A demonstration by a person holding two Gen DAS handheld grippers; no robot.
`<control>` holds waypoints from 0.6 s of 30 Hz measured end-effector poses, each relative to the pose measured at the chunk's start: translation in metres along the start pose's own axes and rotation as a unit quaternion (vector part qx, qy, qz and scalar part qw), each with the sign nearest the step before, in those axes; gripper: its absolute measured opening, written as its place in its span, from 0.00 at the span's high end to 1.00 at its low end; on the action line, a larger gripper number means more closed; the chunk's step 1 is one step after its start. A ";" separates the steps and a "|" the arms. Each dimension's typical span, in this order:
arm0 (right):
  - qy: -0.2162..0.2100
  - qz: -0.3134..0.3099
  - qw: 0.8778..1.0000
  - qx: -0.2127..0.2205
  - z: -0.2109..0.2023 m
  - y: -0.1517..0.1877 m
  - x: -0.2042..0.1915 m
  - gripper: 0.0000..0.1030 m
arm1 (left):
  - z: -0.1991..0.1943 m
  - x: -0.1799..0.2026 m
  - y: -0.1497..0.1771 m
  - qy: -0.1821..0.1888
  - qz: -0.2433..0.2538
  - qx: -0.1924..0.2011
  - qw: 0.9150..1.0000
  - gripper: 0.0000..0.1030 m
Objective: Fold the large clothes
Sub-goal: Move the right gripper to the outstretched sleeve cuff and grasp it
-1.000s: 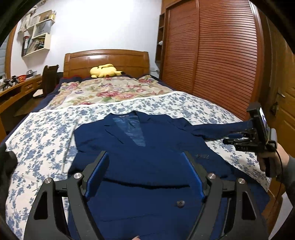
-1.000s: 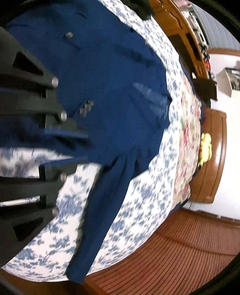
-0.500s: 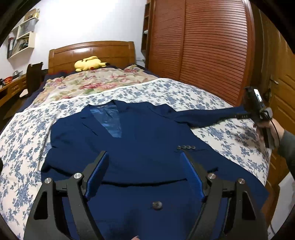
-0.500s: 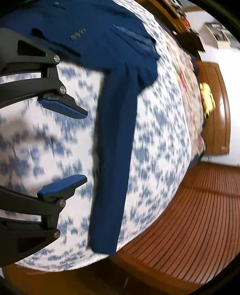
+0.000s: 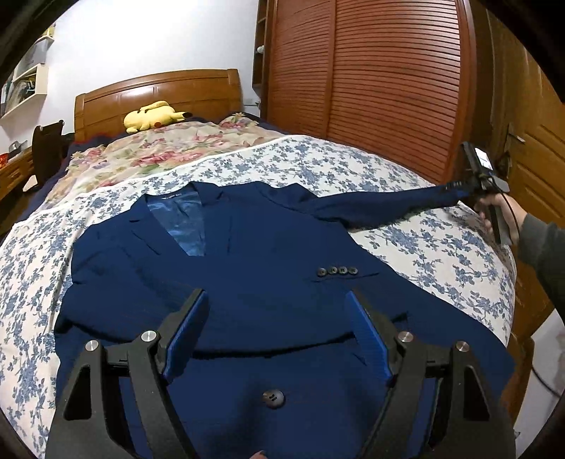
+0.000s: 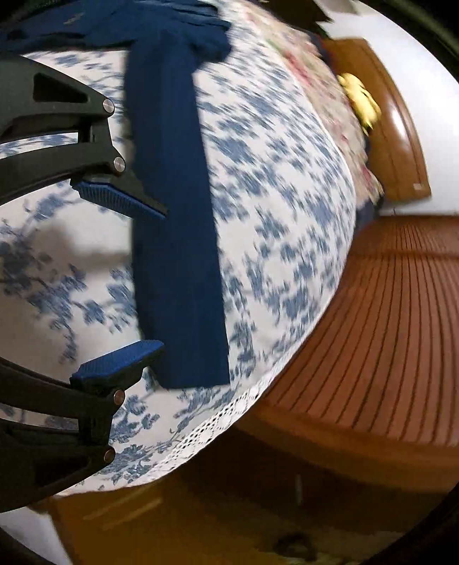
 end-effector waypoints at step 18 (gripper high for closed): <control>0.022 0.041 0.998 -0.049 0.050 -0.004 0.031 0.35 | 0.016 -0.003 0.004 0.002 -0.002 -0.020 1.000 0.22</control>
Point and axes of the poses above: each gripper's, at about its wrist camera, not at the fingertips, and z roughly the way its jaws point, x to its right, y to its underside, the point moved 10 cm from there along z, roughly the way its jaws point, and after that the axes turned 1 degree about x, right-handed, at the moved point
